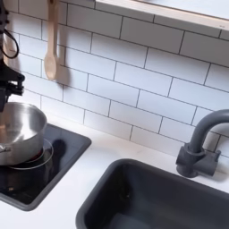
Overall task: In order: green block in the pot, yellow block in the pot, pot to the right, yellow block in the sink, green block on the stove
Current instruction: 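Put the green block in the pot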
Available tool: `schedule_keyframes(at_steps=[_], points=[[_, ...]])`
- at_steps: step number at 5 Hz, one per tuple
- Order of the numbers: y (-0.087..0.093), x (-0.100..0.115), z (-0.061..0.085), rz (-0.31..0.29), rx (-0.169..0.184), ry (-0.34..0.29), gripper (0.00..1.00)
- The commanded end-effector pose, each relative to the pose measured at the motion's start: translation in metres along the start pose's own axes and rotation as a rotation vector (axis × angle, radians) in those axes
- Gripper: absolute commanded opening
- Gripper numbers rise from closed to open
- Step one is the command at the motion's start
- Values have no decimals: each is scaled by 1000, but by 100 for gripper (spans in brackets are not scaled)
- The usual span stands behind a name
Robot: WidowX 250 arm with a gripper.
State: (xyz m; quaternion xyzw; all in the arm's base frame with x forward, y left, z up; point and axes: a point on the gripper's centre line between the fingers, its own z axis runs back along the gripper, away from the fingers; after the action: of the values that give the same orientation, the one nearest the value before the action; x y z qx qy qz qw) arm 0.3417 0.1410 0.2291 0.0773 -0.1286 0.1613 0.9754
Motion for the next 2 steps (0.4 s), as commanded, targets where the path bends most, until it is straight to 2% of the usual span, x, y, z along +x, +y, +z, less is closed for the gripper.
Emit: schedule_keyframes(at_steps=[1, 2], points=[[0, -1, -7, -24, -6, -9, 100], [1, -2, -10, -18, -2, 0, 100]])
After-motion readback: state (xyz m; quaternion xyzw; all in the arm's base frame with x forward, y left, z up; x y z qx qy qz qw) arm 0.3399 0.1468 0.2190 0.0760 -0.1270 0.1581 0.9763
